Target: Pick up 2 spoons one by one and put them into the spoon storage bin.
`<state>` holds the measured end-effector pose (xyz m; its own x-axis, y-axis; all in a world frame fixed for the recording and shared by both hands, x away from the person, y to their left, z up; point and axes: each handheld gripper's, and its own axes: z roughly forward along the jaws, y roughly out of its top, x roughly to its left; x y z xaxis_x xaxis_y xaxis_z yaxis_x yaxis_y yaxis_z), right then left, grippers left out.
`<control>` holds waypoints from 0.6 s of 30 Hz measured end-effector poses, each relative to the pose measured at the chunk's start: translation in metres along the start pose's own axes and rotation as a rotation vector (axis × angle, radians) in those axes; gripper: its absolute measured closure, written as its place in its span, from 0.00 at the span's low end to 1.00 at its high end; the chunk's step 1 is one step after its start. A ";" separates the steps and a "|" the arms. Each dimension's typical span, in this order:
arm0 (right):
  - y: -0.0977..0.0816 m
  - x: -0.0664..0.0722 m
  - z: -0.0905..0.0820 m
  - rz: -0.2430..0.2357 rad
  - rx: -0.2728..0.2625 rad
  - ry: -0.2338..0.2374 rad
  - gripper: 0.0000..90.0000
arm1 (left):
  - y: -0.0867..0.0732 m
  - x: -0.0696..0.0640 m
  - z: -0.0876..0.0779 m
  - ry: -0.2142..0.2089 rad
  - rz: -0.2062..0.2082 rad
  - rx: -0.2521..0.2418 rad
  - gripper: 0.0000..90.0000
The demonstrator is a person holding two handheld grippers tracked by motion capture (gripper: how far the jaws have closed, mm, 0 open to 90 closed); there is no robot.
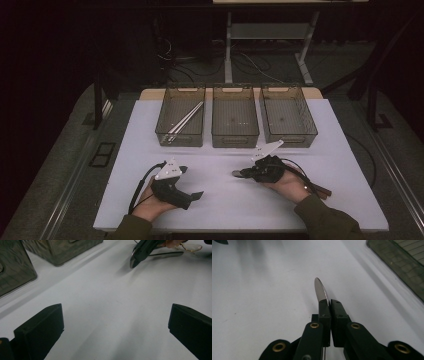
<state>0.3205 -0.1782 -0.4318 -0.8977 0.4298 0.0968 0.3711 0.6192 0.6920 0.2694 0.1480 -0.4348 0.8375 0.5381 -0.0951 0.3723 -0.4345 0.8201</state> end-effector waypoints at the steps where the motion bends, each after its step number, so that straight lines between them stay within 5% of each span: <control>1: 0.000 0.000 -0.001 0.007 -0.006 0.001 0.97 | 0.000 0.000 0.000 0.000 -0.002 -0.001 0.00; 18: 0.017 -0.016 -0.038 0.082 -0.129 -0.059 0.97 | 0.002 -0.001 0.001 -0.004 -0.009 0.012 0.00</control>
<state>0.3320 -0.1993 -0.3943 -0.8487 0.5157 0.1171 0.4055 0.4924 0.7701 0.2700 0.1462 -0.4342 0.8355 0.5393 -0.1049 0.3848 -0.4381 0.8124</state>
